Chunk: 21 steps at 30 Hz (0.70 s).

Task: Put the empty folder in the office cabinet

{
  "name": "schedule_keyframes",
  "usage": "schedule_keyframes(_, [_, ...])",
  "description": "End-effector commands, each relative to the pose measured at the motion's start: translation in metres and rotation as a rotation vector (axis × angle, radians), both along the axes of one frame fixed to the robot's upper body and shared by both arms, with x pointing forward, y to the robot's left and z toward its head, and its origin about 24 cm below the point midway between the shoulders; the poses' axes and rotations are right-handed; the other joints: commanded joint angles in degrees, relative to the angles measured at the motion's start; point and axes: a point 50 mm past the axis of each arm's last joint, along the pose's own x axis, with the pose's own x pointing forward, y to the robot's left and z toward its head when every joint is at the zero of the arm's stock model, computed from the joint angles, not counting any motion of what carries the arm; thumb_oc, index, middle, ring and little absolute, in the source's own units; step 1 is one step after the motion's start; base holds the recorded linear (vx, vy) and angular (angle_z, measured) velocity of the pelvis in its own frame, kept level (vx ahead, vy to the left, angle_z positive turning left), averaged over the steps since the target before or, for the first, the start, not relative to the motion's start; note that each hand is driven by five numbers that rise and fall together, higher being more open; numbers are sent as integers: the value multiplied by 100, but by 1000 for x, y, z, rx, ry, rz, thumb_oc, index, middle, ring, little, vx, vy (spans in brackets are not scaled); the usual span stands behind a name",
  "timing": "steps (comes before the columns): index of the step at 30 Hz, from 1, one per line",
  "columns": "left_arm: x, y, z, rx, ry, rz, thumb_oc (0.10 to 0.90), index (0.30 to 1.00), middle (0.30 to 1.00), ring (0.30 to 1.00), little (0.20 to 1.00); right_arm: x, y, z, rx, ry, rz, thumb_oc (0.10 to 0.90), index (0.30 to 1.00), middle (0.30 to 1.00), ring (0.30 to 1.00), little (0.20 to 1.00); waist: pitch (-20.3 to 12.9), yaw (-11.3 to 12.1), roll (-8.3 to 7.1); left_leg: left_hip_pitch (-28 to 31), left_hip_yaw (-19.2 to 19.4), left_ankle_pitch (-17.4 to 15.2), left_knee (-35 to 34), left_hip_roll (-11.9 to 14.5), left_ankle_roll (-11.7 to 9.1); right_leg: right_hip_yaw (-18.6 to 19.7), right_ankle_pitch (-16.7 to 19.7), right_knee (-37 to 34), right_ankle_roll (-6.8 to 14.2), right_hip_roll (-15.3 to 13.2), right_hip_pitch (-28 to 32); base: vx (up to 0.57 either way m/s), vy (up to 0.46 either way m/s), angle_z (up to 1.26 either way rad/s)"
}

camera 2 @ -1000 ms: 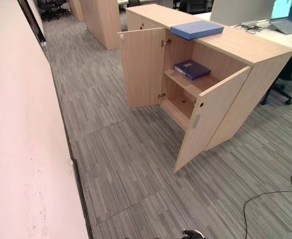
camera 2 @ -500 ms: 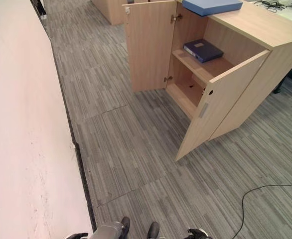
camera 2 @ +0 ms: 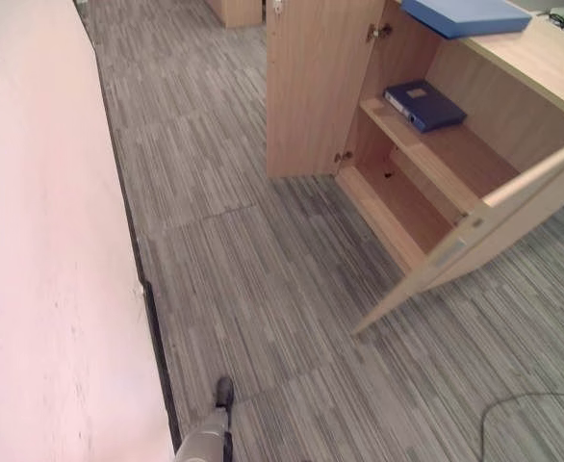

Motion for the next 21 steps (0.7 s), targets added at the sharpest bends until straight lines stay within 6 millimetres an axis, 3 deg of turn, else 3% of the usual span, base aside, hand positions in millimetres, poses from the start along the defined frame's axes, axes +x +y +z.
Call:
schedule_keyframes(1, [13,29,8,102,-52,-35,800,900,900,900,900,-2,-19,5,-48,29,32,800,900,900,900,900,-247,160,48,-395,-330,-347,-34,-7,-356,54,-141,471,398,-196,-39,305,385,4])
schedule_keyframes(2, [17,31,9,109,-63,-43,800,900,900,900,900,3,-18,5,-45,17,35,800,900,900,900,900,-285,164,32,-347,-294,-446,-34,-112,-293,47,-43,632,463,-327,-133,277,417,-9])
schedule_keyframes(3, [27,34,11,120,-87,-78,800,900,900,900,900,14,-18,7,-41,-27,27,800,900,900,900,900,-334,138,-1,-189,-196,-657,-34,-402,-129,-26,295,1180,633,-720,-315,244,423,-17])
schedule_keyframes(6, [35,38,13,138,-104,-112,800,900,900,900,900,30,-19,10,-40,-87,11,800,900,900,900,900,-284,20,52,207,-200,-970,-34,-819,146,-88,1201,2579,639,-1342,-812,257,463,9])
schedule_keyframes(7, [38,41,14,153,-106,-138,800,900,900,900,900,47,-18,14,-32,-170,-36,800,900,900,900,900,-130,-108,83,655,-277,-1370,-34,-1076,266,-242,1609,3553,678,-1800,-1199,286,392,58])
schedule_keyframes(8, [38,41,14,153,-106,-138,800,900,900,900,900,47,-18,14,-32,-170,-36,800,900,900,900,900,-129,-108,82,656,-277,-1371,-34,-1077,266,-241,1609,3554,678,-1801,-1199,356,315,76])
schedule_keyframes(9, [42,39,15,156,-119,-145,800,900,900,900,900,54,-16,16,-16,-216,-79,800,900,900,900,900,-3,-241,236,837,-417,-1378,-34,-988,260,-205,1161,3510,461,-1475,-1544,92,41,65])
schedule_keyframes(10, [44,38,14,154,-122,-150,800,900,900,900,900,56,-16,16,-15,-228,-94,800,900,900,900,900,67,-290,342,831,-419,-1273,-34,-922,287,-245,1071,3338,312,-1276,-1691,135,47,44])
schedule_keyframes(13, [41,35,13,145,-112,-152,800,900,900,900,900,65,-14,18,-1,-280,-135,800,900,900,900,900,289,-451,433,1064,-474,-1372,-34,-864,256,-286,871,2836,227,-769,-2256,87,-1,15])
schedule_keyframes(14, [41,35,13,145,-112,-152,800,900,900,900,900,65,-14,19,-1,-280,-135,800,900,900,900,900,295,-450,437,1071,-473,-1375,-34,-858,253,-288,872,2829,225,-762,-2246,70,-34,8])
schedule_keyframes(15, [41,34,12,142,-113,-150,800,900,900,900,900,70,-12,20,11,-299,-139,800,900,900,900,900,358,-497,428,1137,-498,-1413,-34,-866,239,-290,917,2571,237,-634,-2412,480,-207,-23])
schedule_keyframes(16, [36,31,11,132,-95,-160,800,900,900,900,900,83,-8,23,32,-350,-182,800,900,900,900,900,442,-713,195,1543,-743,-1758,-34,-1095,147,-162,1605,592,463,44,-2809,577,-231,-22])
schedule_keyframes(19, [24,29,9,126,-53,-147,800,900,900,900,900,72,-12,20,21,-328,-211,800,900,900,900,900,255,-816,101,1711,-1017,-2039,-34,-1237,149,-123,1807,19,443,152,-2697,519,-181,16])
schedule_keyframes(21, [17,24,7,109,-29,-150,800,900,900,900,900,65,-17,20,6,-310,-217,800,900,900,900,900,119,-830,179,1832,-1084,-2159,-34,-1139,178,-211,1802,63,390,204,-2565,364,-113,98])
